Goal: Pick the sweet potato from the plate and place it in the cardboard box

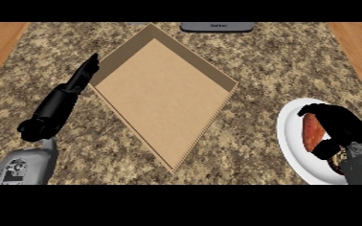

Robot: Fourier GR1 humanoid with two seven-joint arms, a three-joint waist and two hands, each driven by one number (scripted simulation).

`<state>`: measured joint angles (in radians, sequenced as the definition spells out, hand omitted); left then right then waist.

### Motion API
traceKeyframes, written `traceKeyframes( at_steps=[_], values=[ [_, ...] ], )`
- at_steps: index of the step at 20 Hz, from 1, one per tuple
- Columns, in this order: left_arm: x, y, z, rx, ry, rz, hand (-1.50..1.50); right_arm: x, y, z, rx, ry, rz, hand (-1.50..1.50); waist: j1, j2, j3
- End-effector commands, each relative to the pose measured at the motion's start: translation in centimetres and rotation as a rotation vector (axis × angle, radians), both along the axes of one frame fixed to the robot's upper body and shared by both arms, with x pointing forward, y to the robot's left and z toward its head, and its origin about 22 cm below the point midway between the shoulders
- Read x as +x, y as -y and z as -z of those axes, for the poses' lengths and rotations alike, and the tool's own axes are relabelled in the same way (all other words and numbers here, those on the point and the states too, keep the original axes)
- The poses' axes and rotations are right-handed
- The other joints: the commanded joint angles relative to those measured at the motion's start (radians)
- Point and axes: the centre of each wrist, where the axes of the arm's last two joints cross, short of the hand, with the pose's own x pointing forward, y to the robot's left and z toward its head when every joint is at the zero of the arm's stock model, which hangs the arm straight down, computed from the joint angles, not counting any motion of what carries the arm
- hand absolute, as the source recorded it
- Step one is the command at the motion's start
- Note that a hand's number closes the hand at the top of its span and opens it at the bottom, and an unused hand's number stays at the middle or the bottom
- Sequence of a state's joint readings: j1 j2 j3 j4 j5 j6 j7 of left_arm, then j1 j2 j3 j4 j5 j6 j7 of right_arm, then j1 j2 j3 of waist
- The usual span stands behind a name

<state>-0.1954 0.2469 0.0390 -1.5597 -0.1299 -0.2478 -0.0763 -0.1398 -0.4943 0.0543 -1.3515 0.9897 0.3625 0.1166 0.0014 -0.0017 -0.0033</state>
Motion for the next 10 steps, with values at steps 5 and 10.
traceKeyframes(
  at_steps=[5,10],
  values=[
    [1.3,0.4,-1.0,0.01,0.01,0.0,0.0,0.1,0.5,0.5,-0.033,0.157,-0.113,1.5,-0.003,0.002,0.003],
    [1.6,1.7,-1.8,0.011,0.023,0.074,0.0,1.8,-18.4,0.0,0.129,0.211,-0.364,1.5,0.078,0.009,0.001]
  ],
)
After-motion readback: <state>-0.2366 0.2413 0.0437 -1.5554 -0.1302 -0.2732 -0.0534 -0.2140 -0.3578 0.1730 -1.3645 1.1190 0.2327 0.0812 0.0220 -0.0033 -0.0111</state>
